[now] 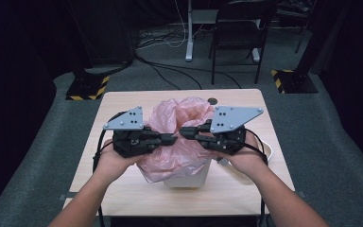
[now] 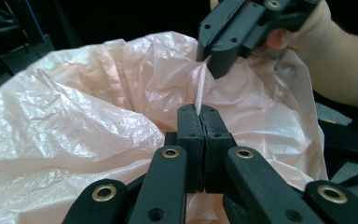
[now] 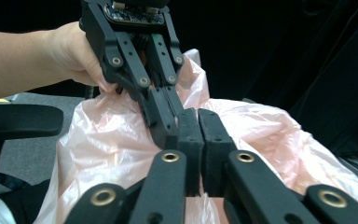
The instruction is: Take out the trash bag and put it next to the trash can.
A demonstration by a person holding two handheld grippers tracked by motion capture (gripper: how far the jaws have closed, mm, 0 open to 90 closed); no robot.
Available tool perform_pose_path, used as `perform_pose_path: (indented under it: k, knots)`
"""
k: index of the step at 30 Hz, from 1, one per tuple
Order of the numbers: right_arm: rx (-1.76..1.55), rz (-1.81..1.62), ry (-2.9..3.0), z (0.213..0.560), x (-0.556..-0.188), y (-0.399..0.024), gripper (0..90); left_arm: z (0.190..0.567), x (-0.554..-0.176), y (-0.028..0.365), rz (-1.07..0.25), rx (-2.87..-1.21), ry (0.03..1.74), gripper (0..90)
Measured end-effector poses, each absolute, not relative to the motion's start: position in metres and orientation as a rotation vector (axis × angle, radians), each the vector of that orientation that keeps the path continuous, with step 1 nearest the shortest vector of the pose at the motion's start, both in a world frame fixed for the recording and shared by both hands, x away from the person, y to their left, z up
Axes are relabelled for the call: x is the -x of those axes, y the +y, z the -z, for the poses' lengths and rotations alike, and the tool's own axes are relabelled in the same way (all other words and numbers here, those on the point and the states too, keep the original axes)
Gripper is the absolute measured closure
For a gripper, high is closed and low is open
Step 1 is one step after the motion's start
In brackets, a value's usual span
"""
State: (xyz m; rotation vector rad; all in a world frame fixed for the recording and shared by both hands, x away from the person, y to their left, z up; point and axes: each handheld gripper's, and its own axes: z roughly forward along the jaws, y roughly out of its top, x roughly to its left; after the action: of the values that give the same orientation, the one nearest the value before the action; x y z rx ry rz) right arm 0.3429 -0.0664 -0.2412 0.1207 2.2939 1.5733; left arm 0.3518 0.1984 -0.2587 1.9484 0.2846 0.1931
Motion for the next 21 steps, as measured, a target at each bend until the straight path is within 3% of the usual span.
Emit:
perform_pose_path:
  k: [7, 21]
  knots:
    - [-0.143, -1.559, 2.26, 0.237, -0.337, -0.082, 75.0, 0.253, -0.355, 0.204, -0.215, -1.914, 0.301, 88.9]
    - [-0.194, -1.561, 2.229, 0.241, -0.33, -0.104, 70.9, 0.227, -0.357, 0.21, -0.257, -1.853, 0.291, 89.0]
